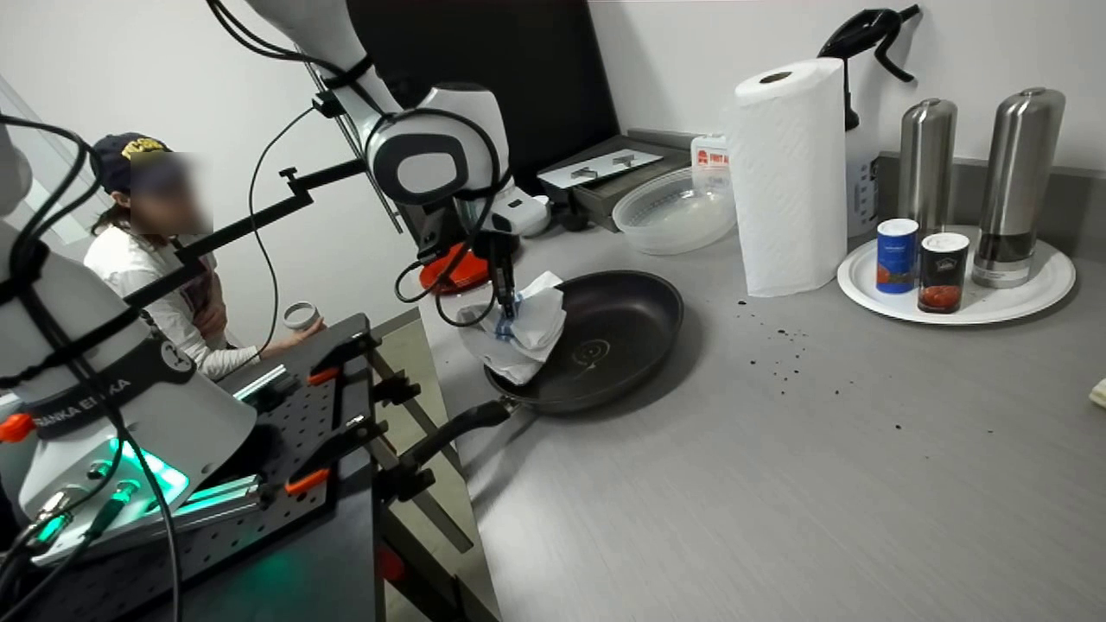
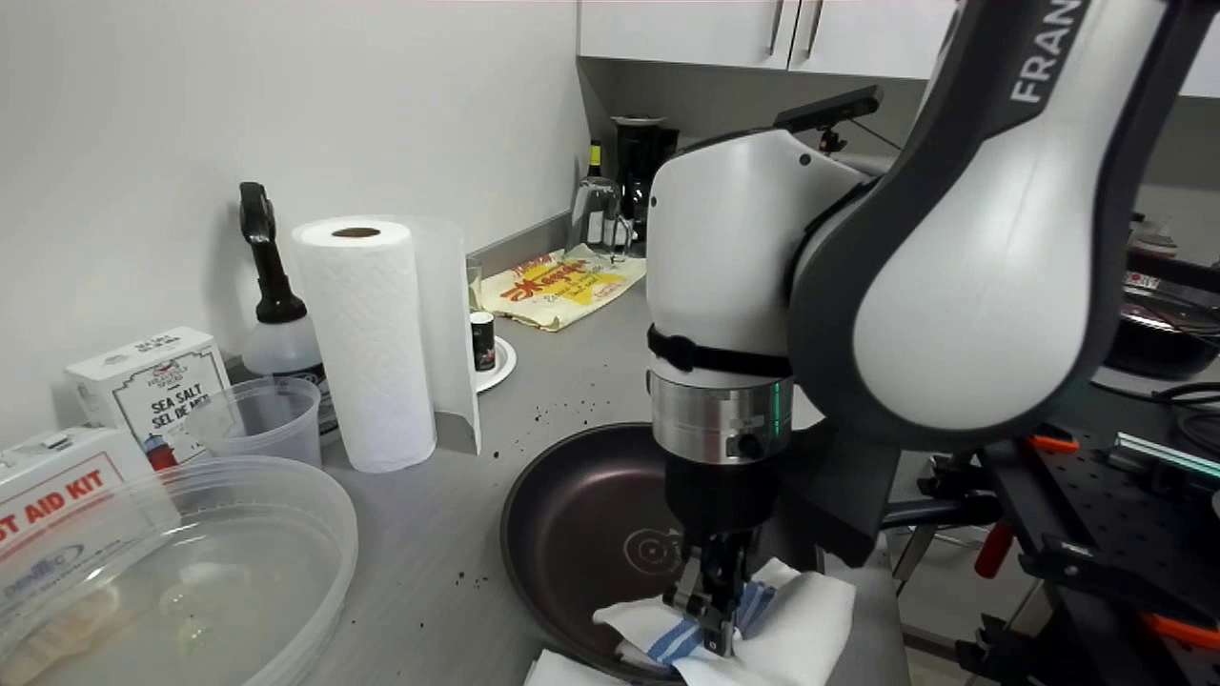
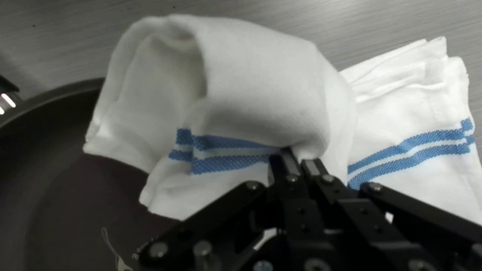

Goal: Pick up the cloth from the counter and wipe the pan

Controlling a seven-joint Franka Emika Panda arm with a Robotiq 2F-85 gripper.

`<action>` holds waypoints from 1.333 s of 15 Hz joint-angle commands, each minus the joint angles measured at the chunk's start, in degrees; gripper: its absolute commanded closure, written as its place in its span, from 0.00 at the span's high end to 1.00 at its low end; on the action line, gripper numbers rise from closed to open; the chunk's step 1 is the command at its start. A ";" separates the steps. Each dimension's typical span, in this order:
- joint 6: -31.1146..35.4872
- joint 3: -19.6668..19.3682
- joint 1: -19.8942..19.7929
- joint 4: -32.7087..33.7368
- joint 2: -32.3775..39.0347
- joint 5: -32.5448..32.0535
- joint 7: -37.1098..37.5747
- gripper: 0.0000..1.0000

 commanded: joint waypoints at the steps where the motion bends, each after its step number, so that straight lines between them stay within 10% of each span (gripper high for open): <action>1: 0.15 -1.64 0.65 5.39 5.07 0.37 -1.98 0.01; 20: 1.03 -7.46 2.97 8.93 11.19 -2.17 -1.97 0.01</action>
